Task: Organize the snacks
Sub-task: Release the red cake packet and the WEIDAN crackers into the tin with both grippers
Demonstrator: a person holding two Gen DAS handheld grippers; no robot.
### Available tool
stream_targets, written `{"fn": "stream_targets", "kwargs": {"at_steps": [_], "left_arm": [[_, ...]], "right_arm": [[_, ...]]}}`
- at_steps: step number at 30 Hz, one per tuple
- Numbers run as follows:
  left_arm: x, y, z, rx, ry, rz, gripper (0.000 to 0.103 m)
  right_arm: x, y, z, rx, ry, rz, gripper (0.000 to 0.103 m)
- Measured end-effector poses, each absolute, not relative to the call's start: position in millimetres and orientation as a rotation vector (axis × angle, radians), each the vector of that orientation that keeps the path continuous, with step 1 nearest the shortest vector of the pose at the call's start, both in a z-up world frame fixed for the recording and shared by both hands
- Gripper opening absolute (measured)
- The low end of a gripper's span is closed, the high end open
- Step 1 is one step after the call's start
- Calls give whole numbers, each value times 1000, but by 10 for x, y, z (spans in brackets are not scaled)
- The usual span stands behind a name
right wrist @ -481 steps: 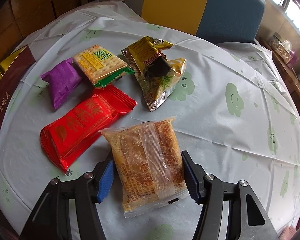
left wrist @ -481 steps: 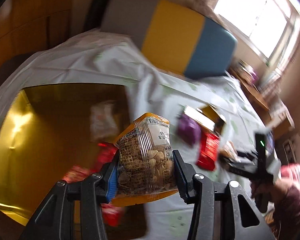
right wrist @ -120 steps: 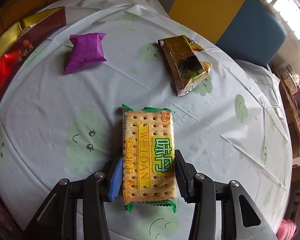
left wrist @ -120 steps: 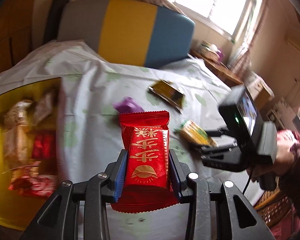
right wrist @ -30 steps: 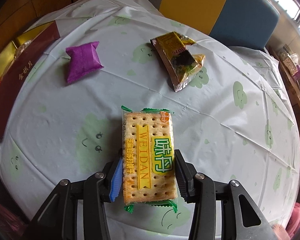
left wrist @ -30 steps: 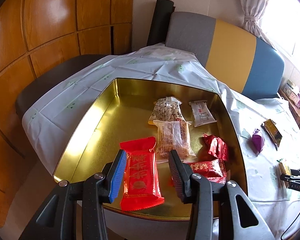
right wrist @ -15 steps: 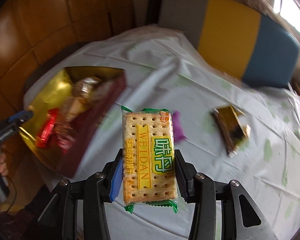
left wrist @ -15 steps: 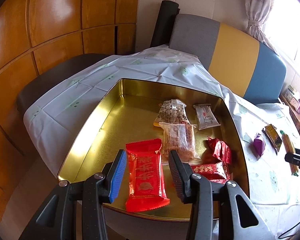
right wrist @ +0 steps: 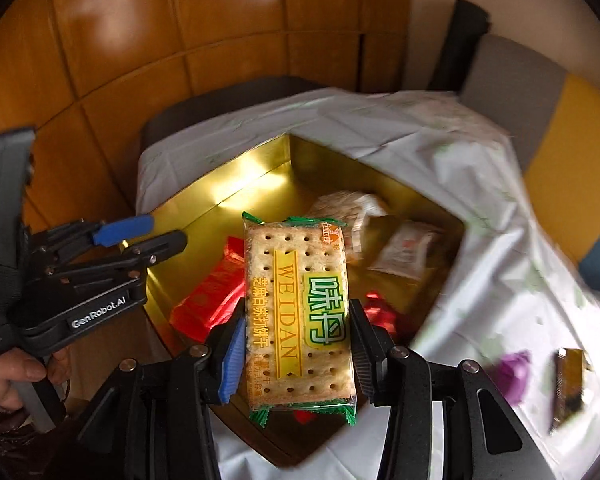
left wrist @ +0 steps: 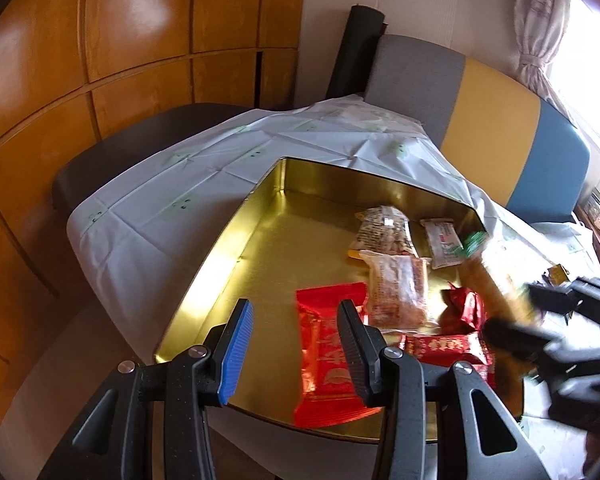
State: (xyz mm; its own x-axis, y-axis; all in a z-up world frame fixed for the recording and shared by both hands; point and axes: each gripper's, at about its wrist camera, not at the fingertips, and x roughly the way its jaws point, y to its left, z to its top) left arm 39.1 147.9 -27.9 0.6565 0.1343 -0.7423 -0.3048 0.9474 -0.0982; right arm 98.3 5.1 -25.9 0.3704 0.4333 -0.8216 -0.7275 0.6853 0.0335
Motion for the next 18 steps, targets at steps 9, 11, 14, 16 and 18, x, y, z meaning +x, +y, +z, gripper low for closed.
{"fn": "stream_targets", "kwargs": {"at_steps": [9, 11, 14, 16, 18], "left_arm": [[396, 1559, -352, -237, 834, 262, 44], [396, 1561, -358, -238, 834, 262, 44], [401, 1558, -364, -236, 833, 264, 44], [398, 1559, -367, -239, 832, 263, 44], [397, 1560, -371, -237, 833, 264, 44]], "right_arm": [[998, 229, -628, -372, 1038, 785, 53], [1014, 177, -609, -338, 1048, 787, 60], [986, 91, -576, -297, 1042, 794, 62], [971, 55, -549, -284, 1026, 787, 62], [960, 14, -542, -277, 1010, 777, 54]]}}
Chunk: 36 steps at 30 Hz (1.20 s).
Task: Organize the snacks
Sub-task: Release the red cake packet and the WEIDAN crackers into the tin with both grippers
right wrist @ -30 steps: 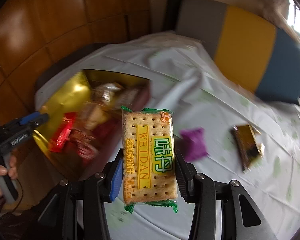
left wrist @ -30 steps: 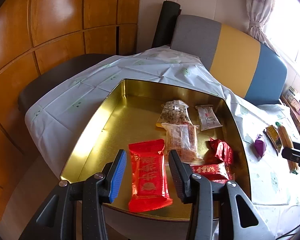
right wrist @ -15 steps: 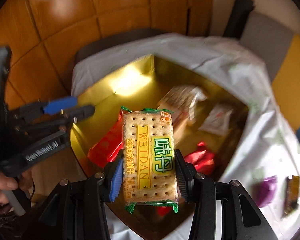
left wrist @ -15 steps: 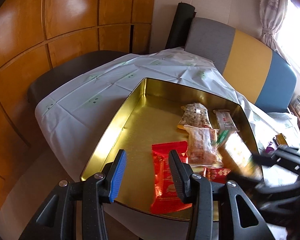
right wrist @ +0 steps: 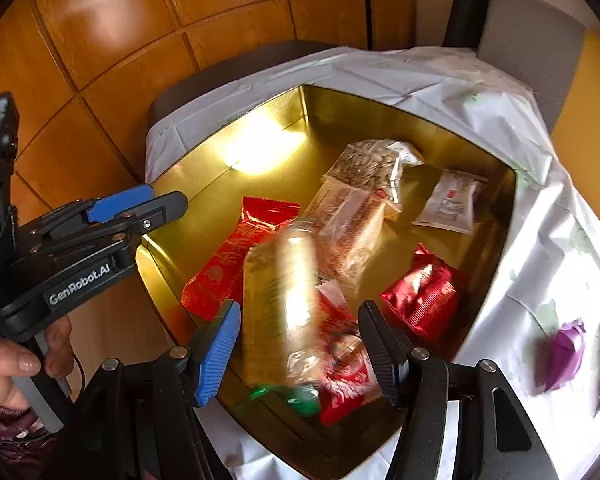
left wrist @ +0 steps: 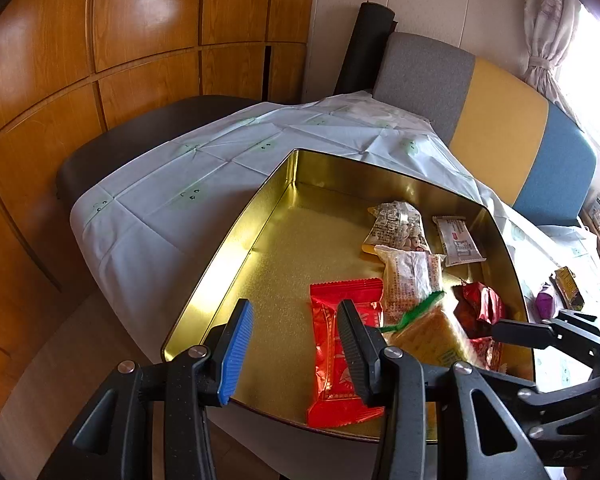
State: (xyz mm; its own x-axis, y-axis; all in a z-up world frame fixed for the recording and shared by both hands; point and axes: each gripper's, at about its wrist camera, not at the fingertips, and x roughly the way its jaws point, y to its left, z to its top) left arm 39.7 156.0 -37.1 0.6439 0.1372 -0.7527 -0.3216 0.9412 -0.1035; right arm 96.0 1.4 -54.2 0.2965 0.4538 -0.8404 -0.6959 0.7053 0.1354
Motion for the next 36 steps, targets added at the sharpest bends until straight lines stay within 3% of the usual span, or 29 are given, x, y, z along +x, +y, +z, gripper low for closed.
{"fn": "stream_targets", "kwargs": {"at_steps": [2, 9, 26, 36], "left_arm": [[398, 1553, -373, -238, 833, 263, 44], [370, 1497, -338, -224, 829, 253, 44], [347, 1335, -255, -188, 818, 212, 44], [358, 1115, -201, -143, 810, 161, 44]], "right_arm": [[940, -21, -551, -269, 1016, 784, 38], [897, -12, -616, -283, 1018, 775, 30], [745, -477, -314, -206, 914, 650, 31], [851, -1202, -243, -135, 905, 462, 45]]}}
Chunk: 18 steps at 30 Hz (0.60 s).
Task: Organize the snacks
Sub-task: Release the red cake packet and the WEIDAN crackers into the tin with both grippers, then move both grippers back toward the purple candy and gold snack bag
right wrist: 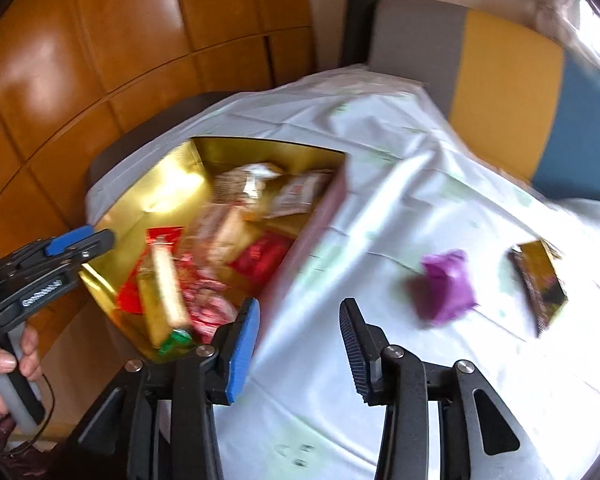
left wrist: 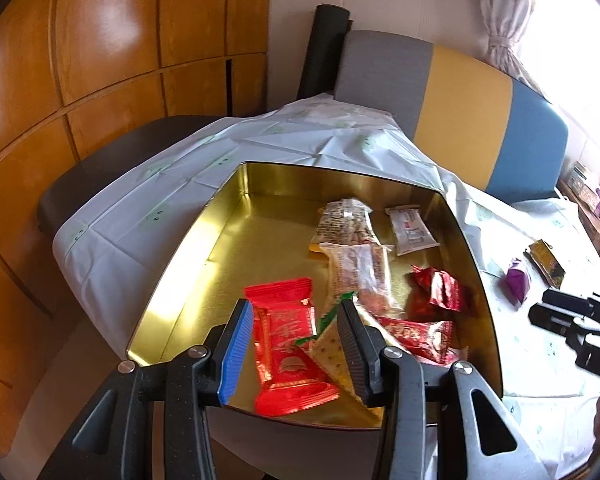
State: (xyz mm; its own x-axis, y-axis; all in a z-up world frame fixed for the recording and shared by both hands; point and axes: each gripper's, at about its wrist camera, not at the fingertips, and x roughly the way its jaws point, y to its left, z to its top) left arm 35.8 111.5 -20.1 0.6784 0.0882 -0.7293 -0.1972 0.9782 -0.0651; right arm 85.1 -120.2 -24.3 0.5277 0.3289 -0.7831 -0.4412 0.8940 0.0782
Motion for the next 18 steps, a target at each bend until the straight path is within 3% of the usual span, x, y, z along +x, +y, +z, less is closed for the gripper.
{"fn": "stream_targets", "kwargs": {"at_steps": [7, 9, 15, 18], "left_arm": [[402, 902, -157, -103, 813, 104, 44], [423, 835, -137, -94, 816, 81, 44], [500, 494, -26, -45, 801, -29, 44], [542, 254, 27, -12, 802, -94, 44]], "right_arm": [[896, -1750, -245, -142, 932, 338, 57], [935, -1918, -260, -143, 960, 302, 66], [1052, -2537, -349, -157, 1027, 167, 82], [1122, -2854, -517, -149, 1079, 84, 85]]}}
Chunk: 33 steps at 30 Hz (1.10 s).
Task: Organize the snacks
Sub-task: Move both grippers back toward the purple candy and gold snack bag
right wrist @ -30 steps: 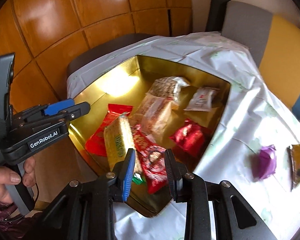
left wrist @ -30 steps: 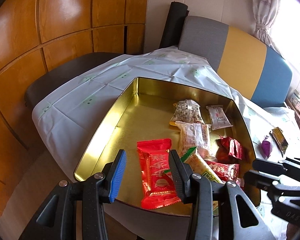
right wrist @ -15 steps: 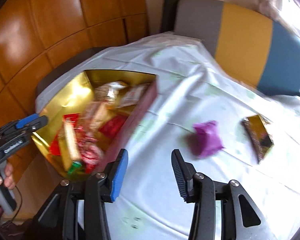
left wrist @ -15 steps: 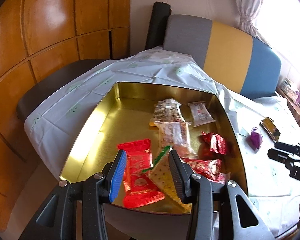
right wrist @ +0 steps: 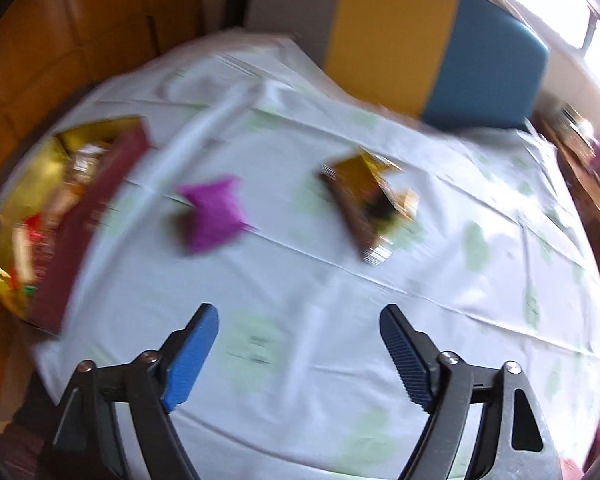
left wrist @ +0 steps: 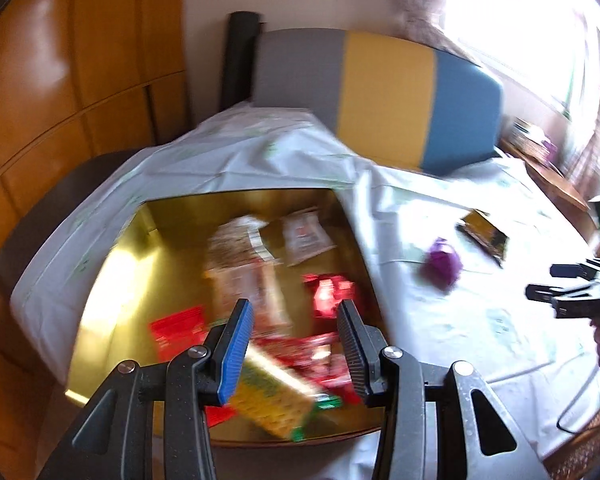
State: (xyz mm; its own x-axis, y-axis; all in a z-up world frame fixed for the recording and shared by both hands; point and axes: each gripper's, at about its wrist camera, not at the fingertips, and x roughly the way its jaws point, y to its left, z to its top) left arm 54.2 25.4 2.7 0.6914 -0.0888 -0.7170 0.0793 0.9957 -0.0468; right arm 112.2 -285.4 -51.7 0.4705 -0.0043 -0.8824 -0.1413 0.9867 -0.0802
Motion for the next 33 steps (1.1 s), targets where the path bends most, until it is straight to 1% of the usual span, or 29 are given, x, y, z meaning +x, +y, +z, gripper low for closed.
{"fn": "stream_targets", "kwargs": {"at_steps": [3, 5, 7, 9, 13, 15, 17, 20, 22, 23, 24, 33], "left_arm": [[603, -38, 79, 19, 820, -183, 44], [647, -255, 88, 53, 829, -233, 44], [732, -448, 70, 67, 852, -280, 44], [838, -618, 40, 51, 888, -320, 44], [990, -922, -47, 50, 946, -361, 44], [1057, -1055, -96, 54, 969, -372, 44], [1137, -1186, -147, 55, 989, -377, 44], [1245, -1307, -249, 31, 1032, -385, 44], [1309, -1355, -320, 11, 1053, -384, 47], [1351, -1361, -358, 0, 1063, -378, 51], [1392, -1365, -391, -14, 1073, -370, 53], [1751, -1424, -654, -106, 1137, -291, 54]], "right_arm": [[1160, -3170, -731, -9, 1135, 29, 85], [1215, -3325, -850, 43, 1210, -39, 85], [1240, -3389, -807, 68, 1186, -45, 85], [1240, -3433, -767, 94, 1167, -47, 89], [1216, -3516, -655, 163, 1126, -63, 90], [1202, -3577, -609, 193, 1102, -84, 95], [1180, -3624, -551, 219, 1069, -97, 96], [1144, -3653, -442, 231, 1009, -126, 103], [1132, -3651, -372, 221, 962, -129, 103], [1129, -3648, -328, 204, 932, -141, 103], [1111, -3648, -279, 188, 901, -159, 103], [904, -3646, 217, 85, 608, -301, 103]]}}
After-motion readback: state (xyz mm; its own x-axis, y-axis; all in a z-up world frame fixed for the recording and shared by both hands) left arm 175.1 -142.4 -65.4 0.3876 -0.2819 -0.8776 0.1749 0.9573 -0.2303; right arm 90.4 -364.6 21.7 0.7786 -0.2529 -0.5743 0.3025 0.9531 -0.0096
